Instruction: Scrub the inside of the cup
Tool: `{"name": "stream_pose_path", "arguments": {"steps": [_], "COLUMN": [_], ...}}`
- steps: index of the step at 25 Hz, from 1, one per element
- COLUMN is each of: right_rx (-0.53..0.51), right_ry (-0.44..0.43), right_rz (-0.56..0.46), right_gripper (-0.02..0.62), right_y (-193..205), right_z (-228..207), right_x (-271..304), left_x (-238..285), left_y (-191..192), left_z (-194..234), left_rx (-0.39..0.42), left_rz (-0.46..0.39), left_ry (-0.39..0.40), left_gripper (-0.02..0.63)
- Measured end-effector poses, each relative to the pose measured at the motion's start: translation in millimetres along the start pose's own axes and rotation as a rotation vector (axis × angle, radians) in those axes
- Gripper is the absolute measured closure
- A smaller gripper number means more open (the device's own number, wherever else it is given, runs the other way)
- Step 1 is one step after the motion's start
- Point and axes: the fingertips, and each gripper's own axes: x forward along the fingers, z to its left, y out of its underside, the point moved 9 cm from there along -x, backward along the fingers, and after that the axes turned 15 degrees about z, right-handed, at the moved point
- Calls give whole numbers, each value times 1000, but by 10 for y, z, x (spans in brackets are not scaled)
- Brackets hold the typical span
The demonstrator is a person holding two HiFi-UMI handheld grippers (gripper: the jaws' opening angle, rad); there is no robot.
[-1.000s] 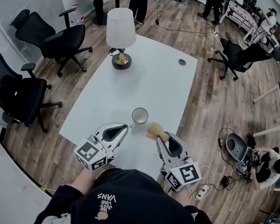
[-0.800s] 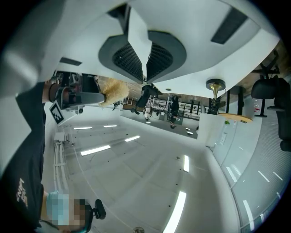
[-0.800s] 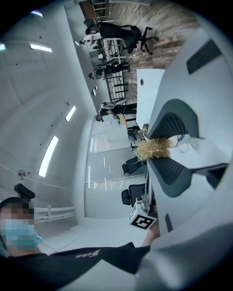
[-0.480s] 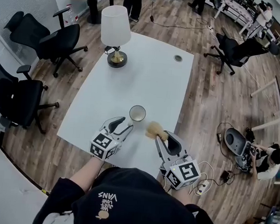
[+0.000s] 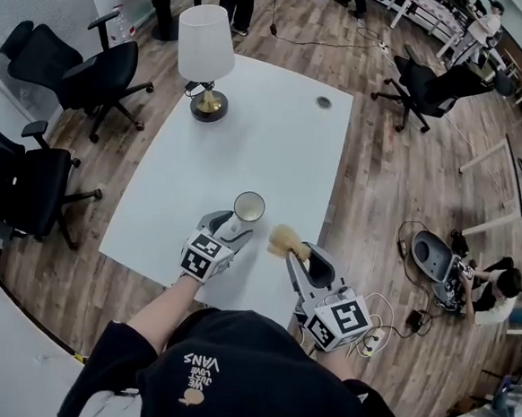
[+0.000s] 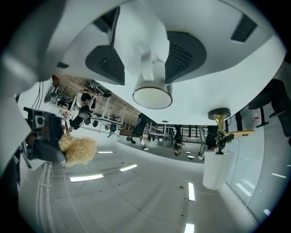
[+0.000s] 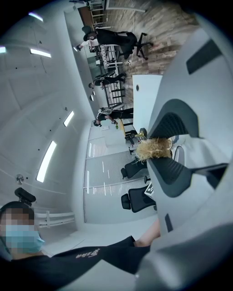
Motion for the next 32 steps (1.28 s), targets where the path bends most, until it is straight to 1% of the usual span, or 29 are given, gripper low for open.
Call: {"name": "stream_pose_path", "arguments": {"steps": [5, 8, 11, 14, 15, 16, 17, 24, 28, 32], "right_rx": [5, 5, 6, 9, 9, 10, 10, 14, 19, 19], "right_ry": [10, 17, 22, 23, 22, 22, 22, 21, 26, 20], "right_rz": [0, -1, 2, 6, 7, 7, 6, 11, 4, 7], "right_gripper": [474, 474, 474, 474, 474, 474, 474, 474, 474, 474], "right_y": [22, 27, 29, 31, 36, 39, 44, 83, 75, 102], "right_z": [-21, -23, -26, -38, -38, -35, -31, -4, -39, -51], "right_x": [-30, -50, -66, -73, -71, -67, -61, -43, -82, -144], "left_x": [117, 143, 137, 137, 138, 140, 143, 138, 122, 62], "left_y": [53, 80, 78, 67, 71, 79, 88, 140, 153, 204], "left_z": [43, 48, 53, 52, 49, 47, 49, 66, 48, -25], "left_rx": [-9, -2, 2, 8, 12, 17, 23, 54, 63, 57], "left_rz": [63, 92, 93, 95, 98, 99, 99, 95, 60, 32], "left_ry": [-65, -87, -100, -107, -110, -114, -119, -122, -119, -96], "left_gripper": [339, 346, 417, 424, 440, 498, 531, 537, 540, 540]}}
